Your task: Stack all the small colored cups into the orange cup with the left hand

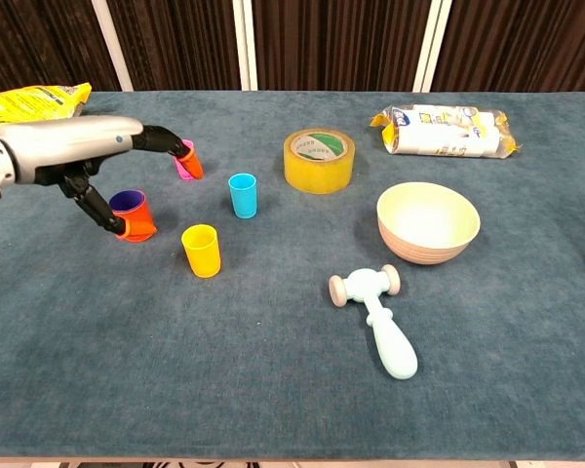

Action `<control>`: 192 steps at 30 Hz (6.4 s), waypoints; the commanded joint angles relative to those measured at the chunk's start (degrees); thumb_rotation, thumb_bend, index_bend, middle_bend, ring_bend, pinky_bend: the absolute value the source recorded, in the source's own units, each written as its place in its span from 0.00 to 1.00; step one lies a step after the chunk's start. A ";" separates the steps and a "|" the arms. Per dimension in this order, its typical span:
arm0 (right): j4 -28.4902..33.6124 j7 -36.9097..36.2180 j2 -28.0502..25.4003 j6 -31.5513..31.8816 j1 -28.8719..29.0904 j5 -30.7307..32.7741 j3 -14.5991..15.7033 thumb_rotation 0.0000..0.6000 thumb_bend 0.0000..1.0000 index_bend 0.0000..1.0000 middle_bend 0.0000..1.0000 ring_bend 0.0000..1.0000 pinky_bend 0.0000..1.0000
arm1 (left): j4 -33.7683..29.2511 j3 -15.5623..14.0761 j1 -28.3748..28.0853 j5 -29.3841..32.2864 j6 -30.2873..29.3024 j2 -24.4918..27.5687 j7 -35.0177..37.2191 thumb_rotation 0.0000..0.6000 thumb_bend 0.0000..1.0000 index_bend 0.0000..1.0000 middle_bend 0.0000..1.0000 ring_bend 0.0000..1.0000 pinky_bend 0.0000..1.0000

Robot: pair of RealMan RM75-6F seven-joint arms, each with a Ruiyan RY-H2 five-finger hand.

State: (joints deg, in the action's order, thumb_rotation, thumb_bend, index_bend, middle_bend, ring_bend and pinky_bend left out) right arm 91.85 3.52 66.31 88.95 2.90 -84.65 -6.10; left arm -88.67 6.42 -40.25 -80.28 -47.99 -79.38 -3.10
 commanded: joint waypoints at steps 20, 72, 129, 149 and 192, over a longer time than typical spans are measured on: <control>-0.09 -0.89 -0.30 0.18 -0.14 0.53 -0.43 1.00 0.32 0.09 0.08 0.13 0.08 | 3.39 -0.69 -1.85 4.41 1.56 -5.62 -6.30 1.00 0.25 0.34 0.20 0.00 0.00; 0.12 0.86 0.53 0.13 -0.26 1.64 -0.79 1.00 0.32 0.09 0.08 0.13 0.08 | 2.12 0.03 3.40 7.17 -5.91 4.45 -1.53 1.00 0.36 0.41 0.21 0.00 0.00; -0.07 0.16 0.55 -0.92 -0.08 2.53 -0.97 1.00 0.32 0.09 0.08 0.13 0.08 | 12.18 6.86 -8.88 14.97 2.80 -9.54 -9.23 1.00 0.27 0.20 0.20 0.00 0.00; 0.06 0.24 0.39 -0.95 -0.14 2.86 -1.10 1.00 0.32 0.09 0.08 0.13 0.08 | 18.59 6.38 -12.69 21.23 4.25 -16.37 -16.88 1.00 0.27 0.30 0.20 0.00 0.00; 0.00 -0.52 0.24 -1.20 -0.14 3.21 -1.23 1.00 0.32 0.09 0.08 0.13 0.08 | 18.54 6.96 -14.61 22.18 0.95 -17.85 -19.90 1.00 0.37 0.48 0.25 0.00 0.00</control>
State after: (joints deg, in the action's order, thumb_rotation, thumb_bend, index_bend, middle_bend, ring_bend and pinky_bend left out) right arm 91.86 3.00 66.55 87.75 2.76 -81.44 -7.34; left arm -69.01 12.99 -54.99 -57.81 -46.42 -98.08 -23.15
